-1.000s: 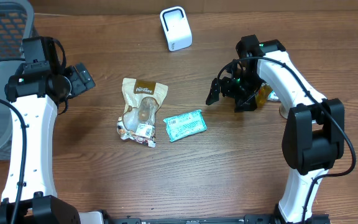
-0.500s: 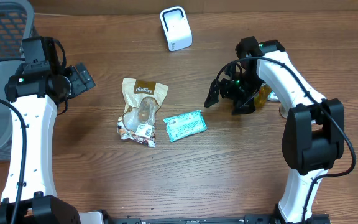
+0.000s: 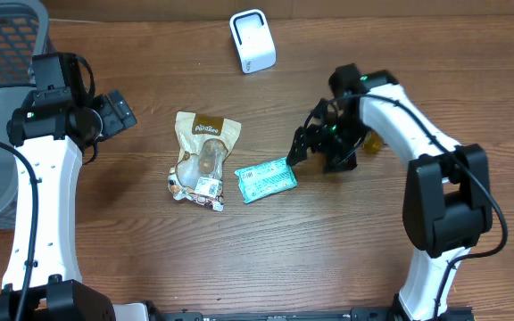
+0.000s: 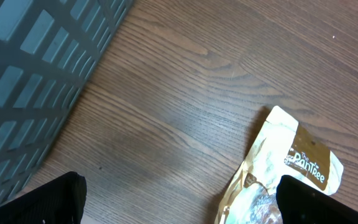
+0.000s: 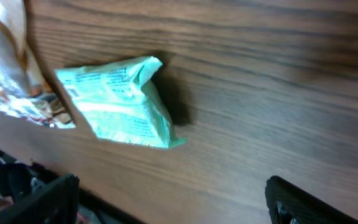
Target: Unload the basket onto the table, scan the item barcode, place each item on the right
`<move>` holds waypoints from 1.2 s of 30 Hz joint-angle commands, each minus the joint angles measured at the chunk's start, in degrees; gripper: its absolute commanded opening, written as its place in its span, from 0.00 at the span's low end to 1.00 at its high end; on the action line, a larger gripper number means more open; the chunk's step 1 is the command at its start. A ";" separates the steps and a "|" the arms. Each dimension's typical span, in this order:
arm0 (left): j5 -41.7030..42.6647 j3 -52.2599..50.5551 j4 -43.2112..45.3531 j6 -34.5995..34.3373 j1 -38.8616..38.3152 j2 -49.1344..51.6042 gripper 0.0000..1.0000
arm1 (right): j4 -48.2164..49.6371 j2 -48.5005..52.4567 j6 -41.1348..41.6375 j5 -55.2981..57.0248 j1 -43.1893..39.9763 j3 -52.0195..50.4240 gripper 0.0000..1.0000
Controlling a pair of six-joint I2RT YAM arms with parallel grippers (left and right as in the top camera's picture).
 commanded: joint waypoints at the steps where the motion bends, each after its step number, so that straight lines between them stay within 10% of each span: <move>1: -0.13 0.44 0.13 0.74 0.11 -0.35 1.00 | 5.86 -1.92 3.54 -1.31 2.03 -5.16 0.91; 17: -0.15 0.44 0.13 0.74 0.11 -0.35 0.99 | 30.56 -1.90 19.04 -1.29 6.78 -20.90 0.50; 36: -0.15 0.44 0.13 0.74 0.09 -0.35 1.00 | 45.75 -1.90 15.72 -4.07 6.75 -20.87 0.46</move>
